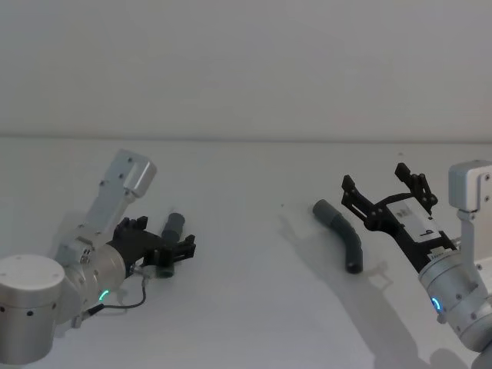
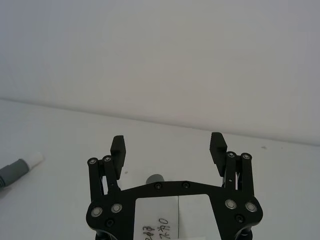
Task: Use both hands to pick up one end of the pipe from the table, align the ends, and insert them.
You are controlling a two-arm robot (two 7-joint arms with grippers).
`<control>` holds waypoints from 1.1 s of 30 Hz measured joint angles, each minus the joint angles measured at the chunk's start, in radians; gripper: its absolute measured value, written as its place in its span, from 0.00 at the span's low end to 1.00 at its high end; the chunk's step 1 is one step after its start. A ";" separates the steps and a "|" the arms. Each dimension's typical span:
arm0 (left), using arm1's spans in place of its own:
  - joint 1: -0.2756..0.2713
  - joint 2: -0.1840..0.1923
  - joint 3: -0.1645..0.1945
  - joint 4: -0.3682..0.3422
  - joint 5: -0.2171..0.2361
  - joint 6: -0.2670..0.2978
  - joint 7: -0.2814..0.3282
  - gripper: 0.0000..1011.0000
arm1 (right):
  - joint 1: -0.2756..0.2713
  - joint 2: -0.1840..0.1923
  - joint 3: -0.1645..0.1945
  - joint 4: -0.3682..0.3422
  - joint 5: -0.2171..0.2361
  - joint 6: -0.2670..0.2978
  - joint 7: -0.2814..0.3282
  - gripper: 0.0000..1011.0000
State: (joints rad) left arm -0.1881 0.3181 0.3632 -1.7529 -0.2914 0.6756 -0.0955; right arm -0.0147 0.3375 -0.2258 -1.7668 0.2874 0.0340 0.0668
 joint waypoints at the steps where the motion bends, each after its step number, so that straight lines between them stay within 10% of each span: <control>1: -0.001 -0.002 0.000 0.001 0.000 0.002 0.001 0.99 | 0.000 0.000 0.000 0.000 0.000 0.000 0.000 0.99; 33: -0.031 -0.048 -0.013 0.040 0.023 0.062 0.018 0.99 | 0.000 0.000 0.000 0.000 0.000 0.000 0.000 0.99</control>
State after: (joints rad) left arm -0.2192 0.2698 0.3502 -1.7134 -0.2684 0.7371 -0.0771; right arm -0.0146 0.3374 -0.2258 -1.7668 0.2874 0.0340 0.0668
